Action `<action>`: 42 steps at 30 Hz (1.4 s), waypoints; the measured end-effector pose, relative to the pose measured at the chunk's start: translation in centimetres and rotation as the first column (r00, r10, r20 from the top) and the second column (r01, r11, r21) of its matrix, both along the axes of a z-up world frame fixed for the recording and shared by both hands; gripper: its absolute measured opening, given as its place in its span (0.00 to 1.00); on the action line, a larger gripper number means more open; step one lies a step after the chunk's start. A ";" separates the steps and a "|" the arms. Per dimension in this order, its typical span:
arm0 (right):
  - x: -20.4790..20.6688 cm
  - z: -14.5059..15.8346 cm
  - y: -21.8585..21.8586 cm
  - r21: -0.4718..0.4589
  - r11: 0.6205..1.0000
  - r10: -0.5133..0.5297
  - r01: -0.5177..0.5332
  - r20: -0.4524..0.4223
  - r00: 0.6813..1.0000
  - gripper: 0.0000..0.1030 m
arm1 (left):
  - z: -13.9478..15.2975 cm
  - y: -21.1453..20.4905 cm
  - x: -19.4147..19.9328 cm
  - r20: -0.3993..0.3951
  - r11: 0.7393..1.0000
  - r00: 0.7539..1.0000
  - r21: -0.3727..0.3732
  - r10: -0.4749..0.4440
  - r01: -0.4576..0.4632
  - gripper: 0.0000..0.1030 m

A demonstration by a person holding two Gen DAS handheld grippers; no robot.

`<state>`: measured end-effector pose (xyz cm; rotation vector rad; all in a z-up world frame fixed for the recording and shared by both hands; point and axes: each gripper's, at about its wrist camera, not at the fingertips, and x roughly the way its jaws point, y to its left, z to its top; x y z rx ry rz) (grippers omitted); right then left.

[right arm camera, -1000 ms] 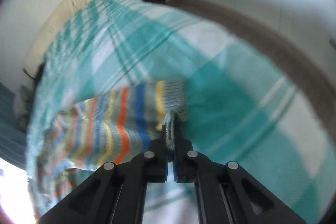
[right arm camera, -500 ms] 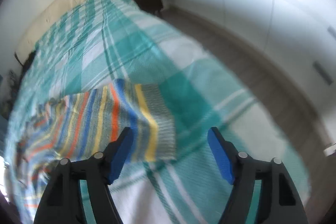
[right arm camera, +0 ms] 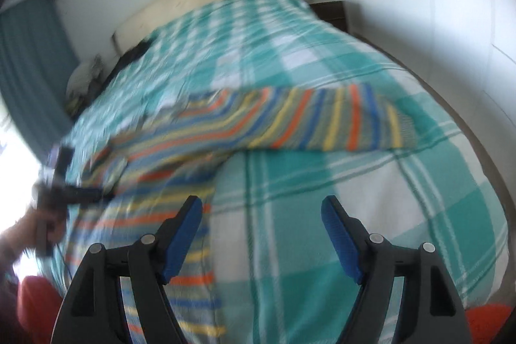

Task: Fold small clothes
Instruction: 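Grasp the other sleeve cuff with the left tool and spread it out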

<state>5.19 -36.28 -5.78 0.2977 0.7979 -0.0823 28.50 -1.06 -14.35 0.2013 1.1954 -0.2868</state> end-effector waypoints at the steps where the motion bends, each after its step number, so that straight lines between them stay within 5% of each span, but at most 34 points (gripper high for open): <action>1: 0.0 0.0 0.7 -0.023 0.999 0.032 -0.032 0.002 0.999 0.74 | 1.0 1.7 0.2 0.005 0.996 0.998 -0.062 0.058 -0.057 0.03; 4: 0.3 -0.3 1.0 -0.063 0.996 0.059 -0.058 0.020 0.998 0.74 | 5.0 8.9 0.3 0.077 0.946 0.960 -0.210 0.268 -0.248 0.03; 6: 0.5 -0.5 0.9 -0.060 0.997 0.051 -0.050 0.023 0.998 0.74 | 6.2 15.2 0.3 0.082 0.873 0.891 -0.257 0.447 -0.414 0.03; 10: 1.3 -1.6 0.8 -0.015 0.999 0.047 -0.047 -0.005 0.999 0.74 | 4.7 26.5 0.4 0.079 0.691 0.687 -0.136 0.722 -0.710 0.02; 12: 1.7 -2.0 0.9 -0.012 0.998 0.055 -0.055 -0.019 0.998 0.74 | 3.0 29.4 0.3 0.064 0.658 0.655 -0.068 0.753 -0.750 0.02; 17: 1.9 -2.8 1.9 -0.044 0.996 0.078 -0.080 -0.054 0.996 0.73 | 0.1 29.2 0.5 0.053 0.666 0.665 0.002 0.745 -0.746 0.02; 21: 1.9 -3.5 2.0 -0.062 0.995 0.077 -0.082 -0.087 0.993 0.73 | -0.7 28.1 0.6 0.055 0.696 0.699 0.063 0.713 -0.715 0.03; 23: 2.0 -3.5 1.7 -0.053 0.995 0.079 -0.084 -0.097 0.992 0.74 | 0.0 27.2 0.6 0.065 0.736 0.748 0.145 0.660 -0.662 0.14; 25: 2.4 -2.9 1.0 -0.037 0.995 0.092 -0.097 -0.102 0.991 0.74 | 2.0 25.8 -0.1 0.103 0.772 0.804 0.234 0.585 -0.591 0.37; 26: 2.7 -2.6 0.5 -0.034 0.994 0.096 -0.100 -0.102 0.990 0.76 | 3.4 24.9 -0.6 0.142 0.801 0.837 0.243 0.529 -0.547 0.56; 27: 3.2 -2.2 0.1 -0.033 0.994 0.098 -0.101 -0.103 0.990 0.78 | 5.2 23.6 -1.0 0.189 0.838 0.870 0.237 0.456 -0.491 0.71; 29: 5.3 -1.1 -1.1 -0.038 0.993 0.109 -0.113 -0.095 0.989 0.83 | 8.4 20.6 -0.8 0.230 0.919 0.924 0.182 0.305 -0.349 0.83; 32: 11.3 0.6 -1.7 -0.048 0.982 0.176 -0.180 -0.086 0.981 0.83 | 10.6 15.7 2.1 0.178 0.990 0.976 0.047 0.126 -0.136 0.93; 34: 16.4 1.2 -1.2 -0.033 0.966 0.254 -0.257 -0.091 0.963 0.83 | 10.2 11.9 5.2 0.140 1.000 0.990 -0.008 0.015 -0.014 0.95; 36: 20.9 1.1 -0.4 -0.032 0.945 0.321 -0.325 -0.100 0.942 0.83 | 8.5 8.6 8.4 0.111 0.998 0.992 0.013 -0.062 0.060 0.95; 42: 32.8 -2.0 1.6 0.023 0.904 0.420 -0.426 -0.228 0.879 0.83 | 3.2 5.0 16.9 0.032 0.994 0.995 0.054 -0.098 0.096 0.94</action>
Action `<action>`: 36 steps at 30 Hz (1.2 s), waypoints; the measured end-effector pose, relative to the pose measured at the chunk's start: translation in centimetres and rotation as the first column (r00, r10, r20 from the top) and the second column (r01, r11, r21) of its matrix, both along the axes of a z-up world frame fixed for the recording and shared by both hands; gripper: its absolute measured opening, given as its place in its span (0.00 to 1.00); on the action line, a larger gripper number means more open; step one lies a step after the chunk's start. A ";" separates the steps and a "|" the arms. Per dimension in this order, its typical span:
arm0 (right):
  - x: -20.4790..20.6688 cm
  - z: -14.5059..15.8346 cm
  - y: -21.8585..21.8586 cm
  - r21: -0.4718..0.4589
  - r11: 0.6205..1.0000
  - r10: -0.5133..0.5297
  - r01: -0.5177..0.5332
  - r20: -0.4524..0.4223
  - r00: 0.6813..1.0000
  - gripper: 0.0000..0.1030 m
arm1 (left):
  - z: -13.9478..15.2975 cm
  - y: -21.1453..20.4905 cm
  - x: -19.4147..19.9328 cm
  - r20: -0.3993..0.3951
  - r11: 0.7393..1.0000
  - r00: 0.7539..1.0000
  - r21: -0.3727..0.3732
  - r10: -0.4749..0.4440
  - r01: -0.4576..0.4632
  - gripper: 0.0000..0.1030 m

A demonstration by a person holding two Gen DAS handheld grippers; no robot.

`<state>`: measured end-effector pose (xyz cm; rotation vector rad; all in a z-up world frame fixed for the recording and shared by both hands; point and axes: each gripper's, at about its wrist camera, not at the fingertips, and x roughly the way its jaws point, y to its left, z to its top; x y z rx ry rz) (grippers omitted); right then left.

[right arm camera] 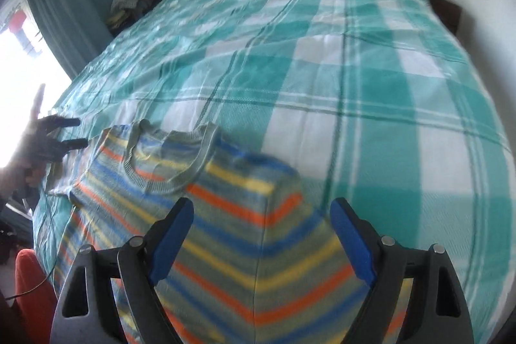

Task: Fold small clothes
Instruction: 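Grasp the other sleeve cuff with the left tool and spread it out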

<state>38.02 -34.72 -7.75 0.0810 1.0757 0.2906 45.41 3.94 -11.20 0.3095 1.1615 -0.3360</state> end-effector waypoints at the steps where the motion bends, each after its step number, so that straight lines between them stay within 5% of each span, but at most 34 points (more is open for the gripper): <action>1: 1.6 -0.8 0.5 -0.015 1.000 0.019 -0.019 -0.020 1.000 0.83 | -0.7 -0.1 0.8 -0.010 1.000 1.000 0.004 -0.007 0.007 0.94; 6: 5.4 -4.4 1.8 -0.055 0.993 0.095 -0.100 -0.090 0.991 0.83 | -3.7 -1.6 1.1 -0.064 0.991 0.991 0.048 -0.120 0.124 0.94; 7: 5.8 -5.3 2.2 -0.051 0.991 0.114 -0.121 -0.123 0.986 0.79 | -4.0 -1.9 0.8 -0.071 0.988 0.987 0.051 -0.144 0.147 0.92; 8: 5.8 -5.9 2.5 -0.052 0.988 0.133 -0.143 -0.150 0.980 0.65 | -4.0 -2.1 0.4 -0.069 0.985 0.985 0.048 -0.161 0.165 0.87; 9: 5.7 -6.2 3.0 -0.090 0.981 0.156 -0.171 -0.154 0.976 0.55 | -3.9 -2.2 -0.1 -0.076 0.983 0.981 0.021 -0.181 0.183 0.59; 10: 5.3 -6.0 3.6 -0.144 0.971 0.173 -0.192 -0.136 0.975 0.23 | -3.6 -2.4 -0.5 -0.090 0.981 0.977 -0.012 -0.193 0.193 0.37; 11: 5.0 -5.8 3.9 -0.164 0.965 0.183 -0.203 -0.130 0.974 0.06 | -3.3 -2.7 -1.0 -0.073 0.981 0.979 0.011 -0.191 0.193 0.08; 13: 3.8 -4.7 4.9 -0.258 0.945 0.185 -0.199 -0.077 0.980 0.06 | -2.4 -3.8 -2.6 0.038 0.971 0.976 0.113 -0.215 0.210 0.06; 17: 1.5 -1.6 7.2 -0.513 0.847 0.223 -0.138 0.108 0.969 0.06 | 0.2 -3.5 -2.9 0.241 0.989 0.965 0.129 -0.099 0.069 0.05; 19: 2.5 -1.2 7.3 -0.529 0.844 0.198 -0.091 0.149 0.969 0.06 | -0.1 -2.9 -1.8 0.239 0.996 0.971 0.094 -0.024 0.002 0.05; 24: 6.0 -6.4 6.8 -0.544 0.834 0.127 -0.089 0.032 0.991 0.06 | -4.1 -3.7 -1.6 0.251 0.984 0.968 0.174 -0.017 -0.028 0.07; 26: 5.9 -7.0 6.2 -0.512 0.857 0.101 -0.063 0.046 0.994 0.08 | -4.0 -3.8 -1.8 0.261 0.984 0.965 0.173 -0.003 -0.043 0.16; 27: 5.6 -6.6 5.7 -0.491 0.870 0.089 -0.051 0.054 0.995 0.11 | -3.5 -3.6 -1.9 0.254 0.986 0.967 0.158 0.012 -0.053 0.30; 28: 5.4 -6.1 5.1 -0.467 0.884 0.069 -0.033 0.060 0.996 0.28 | -2.7 -3.1 -2.3 0.247 0.987 0.968 0.145 0.035 -0.072 0.53; 29: 5.1 -5.4 4.5 -0.456 0.890 0.048 -0.012 0.068 0.996 0.57 | -1.8 -2.6 -2.7 0.260 0.987 0.964 0.133 0.053 -0.090 0.61; 30: 4.7 -4.7 4.3 -0.446 0.895 0.038 0.002 0.079 0.996 0.67 | -0.7 -2.1 -3.2 0.283 0.988 0.957 0.114 0.069 -0.105 0.68; 36: -3.7 1.4 4.1 -0.472 0.881 0.036 0.040 0.150 0.988 0.70 | 5.1 0.8 -10.3 0.274 0.992 0.954 -0.016 0.125 -0.126 0.77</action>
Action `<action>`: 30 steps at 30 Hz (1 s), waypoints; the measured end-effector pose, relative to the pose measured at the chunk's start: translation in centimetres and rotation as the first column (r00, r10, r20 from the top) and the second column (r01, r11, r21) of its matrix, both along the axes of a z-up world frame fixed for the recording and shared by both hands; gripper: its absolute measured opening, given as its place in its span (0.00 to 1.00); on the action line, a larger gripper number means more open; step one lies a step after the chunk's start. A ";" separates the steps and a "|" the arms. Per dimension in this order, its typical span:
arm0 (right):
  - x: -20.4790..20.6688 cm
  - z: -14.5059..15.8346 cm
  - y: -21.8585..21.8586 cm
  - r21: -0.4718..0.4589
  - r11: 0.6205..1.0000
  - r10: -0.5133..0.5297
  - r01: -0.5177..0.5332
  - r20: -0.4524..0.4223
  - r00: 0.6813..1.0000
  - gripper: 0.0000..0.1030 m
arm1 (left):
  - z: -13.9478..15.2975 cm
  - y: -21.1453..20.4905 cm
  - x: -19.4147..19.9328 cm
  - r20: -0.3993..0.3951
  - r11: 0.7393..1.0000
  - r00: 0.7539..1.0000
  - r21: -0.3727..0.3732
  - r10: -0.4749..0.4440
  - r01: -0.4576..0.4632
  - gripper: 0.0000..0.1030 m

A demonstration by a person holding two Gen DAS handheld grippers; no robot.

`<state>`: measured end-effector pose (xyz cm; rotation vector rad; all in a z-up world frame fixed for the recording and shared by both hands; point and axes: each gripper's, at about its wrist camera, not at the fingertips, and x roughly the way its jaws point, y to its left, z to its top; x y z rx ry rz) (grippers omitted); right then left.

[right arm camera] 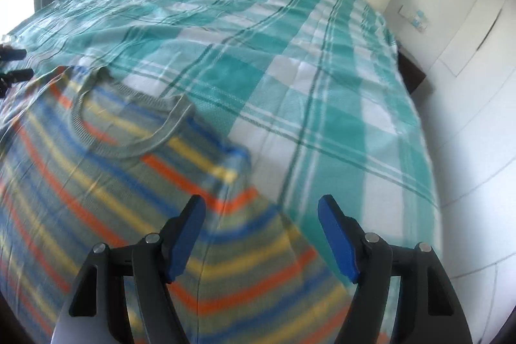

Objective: Fold small clothes

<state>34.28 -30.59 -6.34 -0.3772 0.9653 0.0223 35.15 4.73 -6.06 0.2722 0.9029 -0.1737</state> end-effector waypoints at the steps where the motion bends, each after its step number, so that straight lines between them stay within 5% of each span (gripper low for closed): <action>1: -1.6 0.9 0.2 -0.013 1.000 -0.011 0.011 0.010 1.000 0.73 | 1.0 0.2 -1.9 0.009 1.000 1.000 -0.006 0.000 0.000 0.79; 4: -7.7 4.4 1.4 -0.049 0.996 -0.075 0.078 0.050 0.996 0.86 | 3.9 0.0 -7.7 0.040 1.000 0.999 -0.020 -0.009 0.010 0.84; 14: -23.0 13.0 7.1 0.051 0.976 -0.215 0.210 0.164 0.963 0.92 | 8.1 -3.6 -23.6 0.049 0.992 0.999 -0.127 -0.019 0.025 0.92; 30: -29.2 15.7 8.6 0.043 0.965 -0.262 0.259 0.226 0.938 0.92 | 7.8 -5.8 -29.6 0.057 0.989 0.998 -0.148 0.018 -0.009 0.92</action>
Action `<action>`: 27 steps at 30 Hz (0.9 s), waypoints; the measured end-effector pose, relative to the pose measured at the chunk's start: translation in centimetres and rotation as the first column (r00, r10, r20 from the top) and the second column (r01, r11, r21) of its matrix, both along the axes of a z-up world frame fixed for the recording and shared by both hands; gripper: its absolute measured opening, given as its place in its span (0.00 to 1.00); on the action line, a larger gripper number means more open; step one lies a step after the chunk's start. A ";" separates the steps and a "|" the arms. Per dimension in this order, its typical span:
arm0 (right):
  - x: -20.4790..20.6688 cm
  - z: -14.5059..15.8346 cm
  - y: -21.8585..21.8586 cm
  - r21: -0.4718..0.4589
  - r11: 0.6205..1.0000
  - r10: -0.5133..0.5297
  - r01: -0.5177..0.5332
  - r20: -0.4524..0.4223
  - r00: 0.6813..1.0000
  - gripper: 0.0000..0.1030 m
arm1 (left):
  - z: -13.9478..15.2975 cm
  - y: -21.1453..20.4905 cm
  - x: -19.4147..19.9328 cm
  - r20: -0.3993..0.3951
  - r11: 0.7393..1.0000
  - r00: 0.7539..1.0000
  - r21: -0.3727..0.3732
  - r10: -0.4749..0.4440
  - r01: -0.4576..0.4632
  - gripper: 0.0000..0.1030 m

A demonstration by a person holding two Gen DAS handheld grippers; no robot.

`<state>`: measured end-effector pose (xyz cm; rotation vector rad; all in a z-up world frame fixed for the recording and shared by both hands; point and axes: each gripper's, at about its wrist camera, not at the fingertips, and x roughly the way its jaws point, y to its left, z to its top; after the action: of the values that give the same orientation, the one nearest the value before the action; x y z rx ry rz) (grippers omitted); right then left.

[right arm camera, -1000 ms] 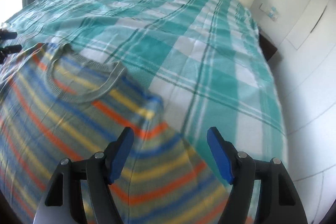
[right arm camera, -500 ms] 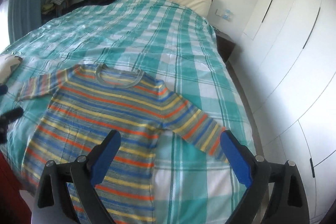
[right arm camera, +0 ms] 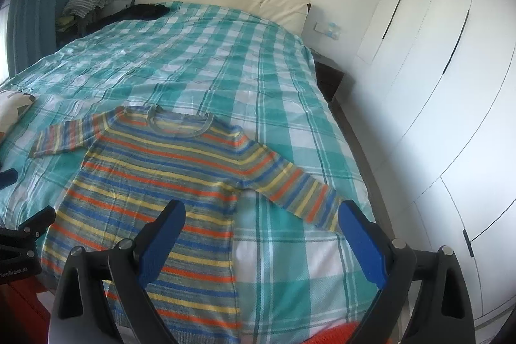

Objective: Fold small clothes

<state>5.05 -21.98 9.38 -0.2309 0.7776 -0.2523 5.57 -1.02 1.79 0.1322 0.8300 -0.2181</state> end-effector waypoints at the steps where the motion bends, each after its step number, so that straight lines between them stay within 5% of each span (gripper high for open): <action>1: -0.2 0.0 -0.1 -0.001 1.000 -0.004 0.004 0.000 1.000 0.92 | -0.1 0.0 -0.1 -0.002 1.000 1.000 0.004 0.002 -0.002 0.92; 27: 0.0 -1.5 -0.5 -0.028 0.999 -0.019 0.018 -0.040 0.999 0.92 | -1.4 0.4 0.0 -0.020 0.997 0.998 0.040 0.063 -0.062 0.92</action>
<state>5.04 -22.45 7.87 -0.2558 0.8166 -0.2767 5.60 -0.65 0.44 0.1412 0.8586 -0.1447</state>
